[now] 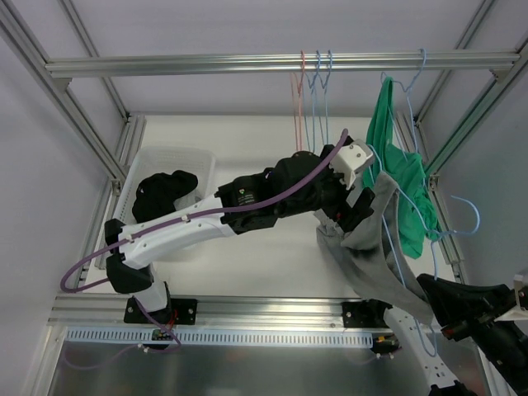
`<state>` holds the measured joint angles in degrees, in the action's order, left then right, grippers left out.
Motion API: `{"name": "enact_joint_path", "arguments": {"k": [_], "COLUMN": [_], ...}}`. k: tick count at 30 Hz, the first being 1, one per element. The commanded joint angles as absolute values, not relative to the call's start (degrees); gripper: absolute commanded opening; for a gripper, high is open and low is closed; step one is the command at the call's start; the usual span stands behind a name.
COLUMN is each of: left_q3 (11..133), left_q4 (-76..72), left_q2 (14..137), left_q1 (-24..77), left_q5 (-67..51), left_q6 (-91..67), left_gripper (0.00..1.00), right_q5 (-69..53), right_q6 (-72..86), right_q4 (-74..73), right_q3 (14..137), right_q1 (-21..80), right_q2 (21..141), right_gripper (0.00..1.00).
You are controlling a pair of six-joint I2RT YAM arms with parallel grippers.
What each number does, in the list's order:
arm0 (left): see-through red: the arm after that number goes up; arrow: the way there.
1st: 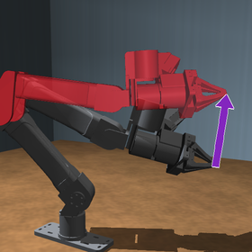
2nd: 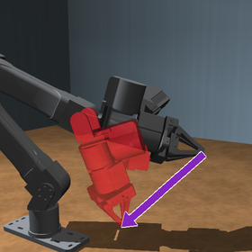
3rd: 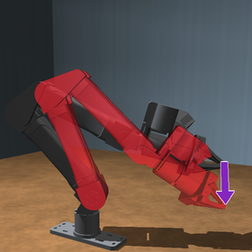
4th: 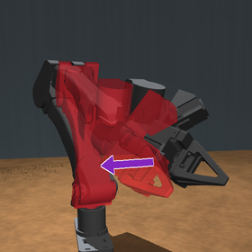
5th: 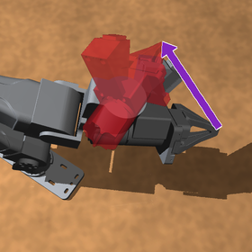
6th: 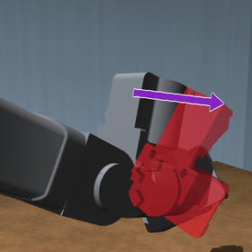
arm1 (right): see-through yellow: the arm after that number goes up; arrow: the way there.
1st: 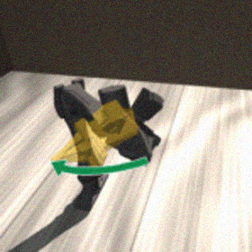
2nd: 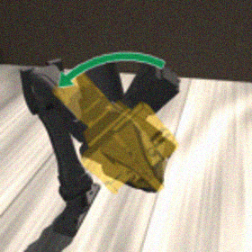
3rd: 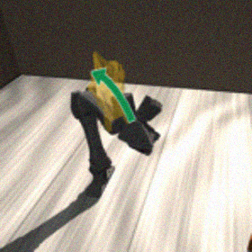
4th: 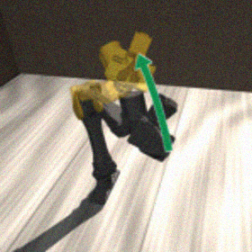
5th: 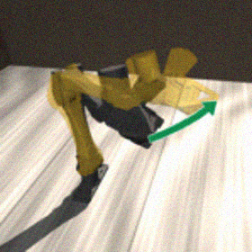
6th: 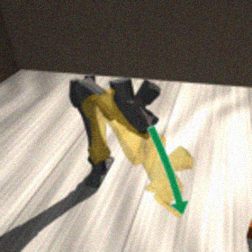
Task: Remove the tank top from the hanger
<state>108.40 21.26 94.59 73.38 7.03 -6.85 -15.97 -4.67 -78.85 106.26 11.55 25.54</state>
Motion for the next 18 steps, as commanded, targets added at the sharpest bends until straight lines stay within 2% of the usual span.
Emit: {"name": "enact_joint_path", "arguments": {"k": [1,7,10,11,13,14,16,17,18], "left_q3": [113.4,114.3,114.0,114.0,114.0,114.0,113.7,113.6,113.5], "left_q4": [16.4,14.9,14.2,13.9,13.6,13.5,13.2,13.1,12.6], "left_q2": [96.0,96.9,96.9,96.9,97.1,97.1,97.2,97.1,97.1], "left_q1": [74.0,74.0,74.0,74.0,74.0,74.0,74.0,74.0,74.0], "left_q5": [8.9,4.5,3.7,3.6,3.0,2.6,1.9,1.8,1.8], "left_q6": [-6.2,-6.9,-7.0,-7.0,-7.1,-7.3,-7.7,-8.0,-8.0], "left_gripper": [0.86,0.83,0.77,0.63,0.52,0.51,0.66,0.68,0.58], "right_q5": [-18.3,-19.2,-20.4,-20.7,-21.4,-21.4,-21.0,-20.9,-21.4], "right_q6": [-3.3,-3.7,-4.0,-4.0,-4.0,-4.2,-4.4,-4.4,-4.4], "right_q4": [-84.3,-83.8,-83.6,-83.4,-83.1,-83.0,-83.0,-82.9,-82.8], "right_q3": [108.5,108.3,108.4,108.4,108.2,108.0,107.3,107.1,106.8], "right_q1": [12.9,13.5,13.6,13.6,13.6,13.7,13.9,13.9,13.9], "right_q2": [27.0,27.9,28.1,28.1,28.1,28.1,28.2,28.3,28.3], "right_gripper": [0.00,0.00,0.00,0.00,0.00,0.00,0.00,0.00,0.00]}}
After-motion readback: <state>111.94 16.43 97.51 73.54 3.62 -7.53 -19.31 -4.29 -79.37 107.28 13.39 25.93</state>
